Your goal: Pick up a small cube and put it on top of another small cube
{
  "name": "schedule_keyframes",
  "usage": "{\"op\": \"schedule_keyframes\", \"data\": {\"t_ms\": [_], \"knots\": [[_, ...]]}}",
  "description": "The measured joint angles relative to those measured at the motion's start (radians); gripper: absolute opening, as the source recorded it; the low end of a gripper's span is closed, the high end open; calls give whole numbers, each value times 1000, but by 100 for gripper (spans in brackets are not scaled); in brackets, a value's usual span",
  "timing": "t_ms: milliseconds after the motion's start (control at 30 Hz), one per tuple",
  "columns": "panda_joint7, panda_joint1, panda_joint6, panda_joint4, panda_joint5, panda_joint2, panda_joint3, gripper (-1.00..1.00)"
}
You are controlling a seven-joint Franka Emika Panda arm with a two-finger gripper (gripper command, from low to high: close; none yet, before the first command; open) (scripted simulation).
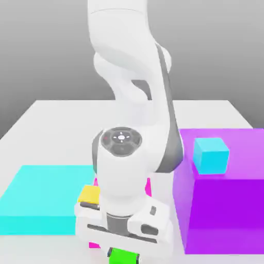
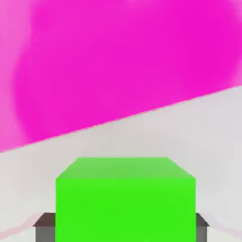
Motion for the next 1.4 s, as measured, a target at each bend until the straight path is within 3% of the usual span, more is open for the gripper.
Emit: {"op": "schedule_keyframes", "data": {"t_ms": [233,533,767,867,1133,1400], "knots": [[-22,-14,-109,-23,33,-133,22,-100],[135,66,-316,14,-242,-223,-87,-100],[152,82,-454,27,-314,-385,-100,-100],[109,94,-494,-3,-296,-475,-106,-100],[-130,114,-545,-220,-167,-744,-161,-100],[-382,198,-553,-455,-26,-1044,-298,-100]]}}
